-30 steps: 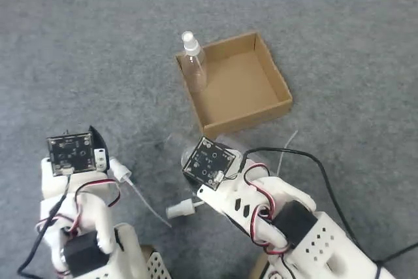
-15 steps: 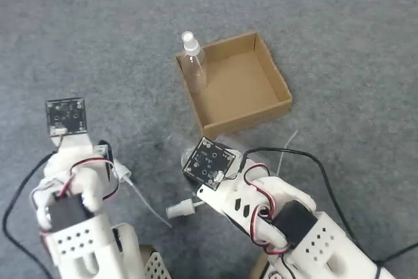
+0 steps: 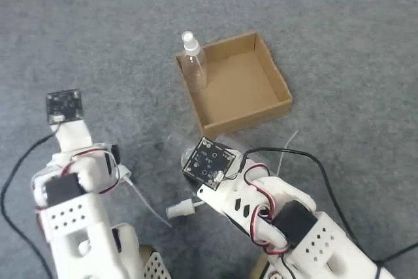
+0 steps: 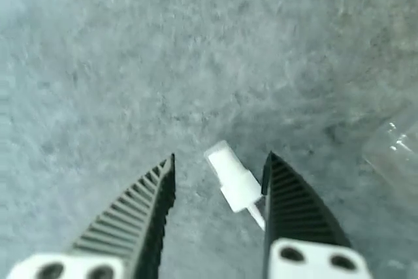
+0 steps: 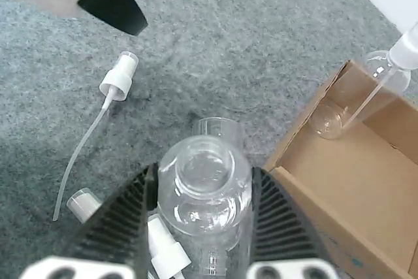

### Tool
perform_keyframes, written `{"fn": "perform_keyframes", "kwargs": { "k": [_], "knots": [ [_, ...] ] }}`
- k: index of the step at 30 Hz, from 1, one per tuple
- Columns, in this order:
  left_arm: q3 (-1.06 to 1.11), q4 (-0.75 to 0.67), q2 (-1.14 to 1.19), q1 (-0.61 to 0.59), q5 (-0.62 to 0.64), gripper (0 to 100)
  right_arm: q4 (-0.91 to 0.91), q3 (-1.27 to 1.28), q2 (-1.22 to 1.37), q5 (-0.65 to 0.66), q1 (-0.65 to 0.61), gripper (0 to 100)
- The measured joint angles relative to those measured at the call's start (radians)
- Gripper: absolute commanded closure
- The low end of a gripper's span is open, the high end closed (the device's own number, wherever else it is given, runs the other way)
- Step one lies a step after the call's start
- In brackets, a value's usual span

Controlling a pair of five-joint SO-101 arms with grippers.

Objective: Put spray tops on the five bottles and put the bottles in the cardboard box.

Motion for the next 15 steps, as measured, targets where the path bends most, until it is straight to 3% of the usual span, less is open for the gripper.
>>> {"fn": "perform_keyframes", "kwargs": {
  "k": [8, 15],
  "knots": [
    [-0.023, -0.055, 0.181, 0.068, 0.129, 79, 0.0, 0.0, 0.0, 0.0, 0.0, 97.9],
    [-0.023, -0.141, 0.328, 0.072, 0.144, 79, 0.0, 0.0, 0.0, 0.0, 0.0, 97.9]
  ]
}}
